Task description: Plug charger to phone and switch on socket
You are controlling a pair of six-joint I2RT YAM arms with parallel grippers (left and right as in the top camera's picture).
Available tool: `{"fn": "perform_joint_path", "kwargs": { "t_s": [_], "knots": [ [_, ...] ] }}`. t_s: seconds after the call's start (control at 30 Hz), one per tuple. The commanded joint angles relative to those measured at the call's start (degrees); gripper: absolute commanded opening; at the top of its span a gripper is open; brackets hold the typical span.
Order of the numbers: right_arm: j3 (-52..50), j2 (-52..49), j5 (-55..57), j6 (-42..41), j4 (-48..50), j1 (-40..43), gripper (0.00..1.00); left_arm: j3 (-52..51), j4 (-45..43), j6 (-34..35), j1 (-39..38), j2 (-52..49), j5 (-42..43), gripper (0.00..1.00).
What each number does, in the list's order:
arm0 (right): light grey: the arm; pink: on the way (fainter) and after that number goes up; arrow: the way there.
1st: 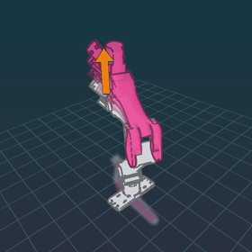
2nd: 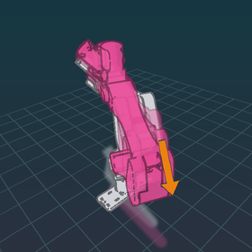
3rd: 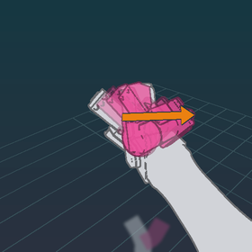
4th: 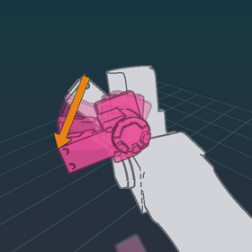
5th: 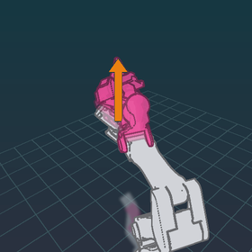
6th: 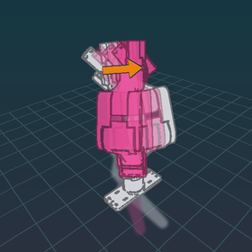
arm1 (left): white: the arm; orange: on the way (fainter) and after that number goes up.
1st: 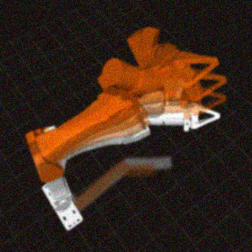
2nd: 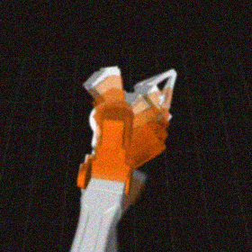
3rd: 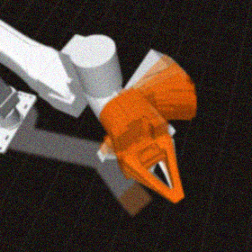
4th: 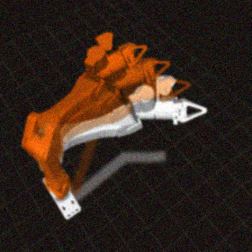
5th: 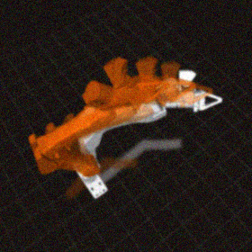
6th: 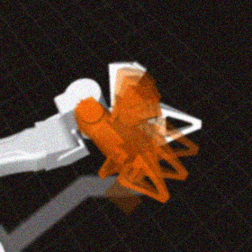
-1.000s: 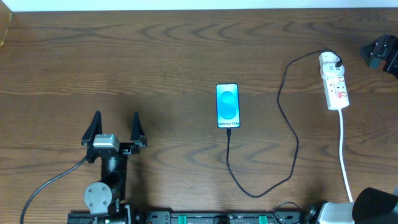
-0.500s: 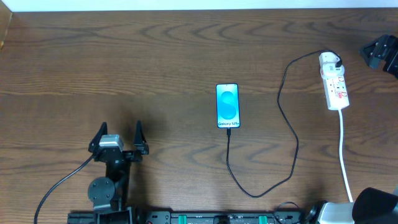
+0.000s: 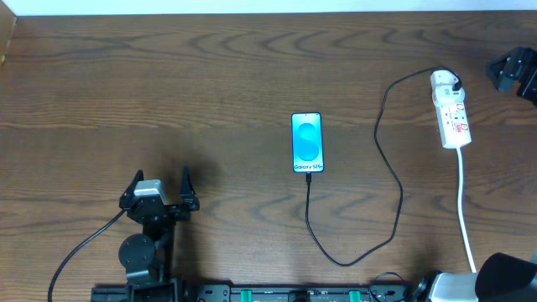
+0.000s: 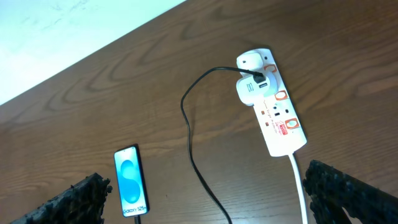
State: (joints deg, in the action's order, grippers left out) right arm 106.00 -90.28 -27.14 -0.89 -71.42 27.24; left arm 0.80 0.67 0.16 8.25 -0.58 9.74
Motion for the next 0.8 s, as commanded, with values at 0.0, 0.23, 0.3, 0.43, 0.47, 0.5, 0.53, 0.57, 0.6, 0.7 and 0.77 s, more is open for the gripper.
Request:
{"fn": "perform_joint_path", "kwargs": {
  "t_s": [0.0,0.23,0.3,0.43,0.47,0.5,0.53,0.57,0.6,0.7,0.77],
  "knots": [
    [-0.04,0.33,-0.13,-0.37,-0.15,-0.46,0.99,-0.57,2.91,-0.20,0.37,0.50,-1.40,0.92],
    [-0.04,0.33,-0.13,-0.37,-0.15,-0.46,0.99,-0.57,3.13,1.03,0.37,0.50,-2.91,0.92],
    [-0.04,0.33,-0.13,-0.37,-0.17,-0.46,0.99,-0.57,3.13,1.44,0.35,0.50,-2.64,0.92],
    [-0.04,0.33,-0.13,-0.37,-0.15,-0.46,0.99,-0.57,3.06,1.62,0.35,0.50,-1.46,0.92],
    [-0.04,0.33,-0.13,-0.37,-0.15,-0.46,0.99,-0.57,3.02,1.86,0.35,0.50,-1.18,0.92],
    [-0.04,0.33,-0.13,-0.37,-0.15,-0.46,0.99,-0.57,3.02,2.62,0.35,0.50,-1.18,0.92],
    [-0.04,0.33,-0.13,-0.37,-0.17,-0.46,0.99,-0.57,3.02,3.26,0.35,0.50,-1.18,0.92],
    [-0.04,0.33,-0.13,-0.37,-0.15,-0.46,0.99,-0.57,3.02,3.61,0.24,0.50,-1.14,0.92],
    [-0.04,0.33,-0.15,-0.37,-0.15,-0.46,0.99,-0.57,3.02,3.78,-0.07,0.50,-1.14,0.92],
    [-0.04,0.33,-0.13,-0.37,-0.15,-0.46,0.99,-0.57,3.02,3.74,-1.49,0.50,-1.22,0.92],
    [-0.04,0.33,-0.13,-0.37,-0.15,-0.46,0.99,-0.57,3.02,3.74,-2.29,0.50,-1.22,0.92]
  ]
}}
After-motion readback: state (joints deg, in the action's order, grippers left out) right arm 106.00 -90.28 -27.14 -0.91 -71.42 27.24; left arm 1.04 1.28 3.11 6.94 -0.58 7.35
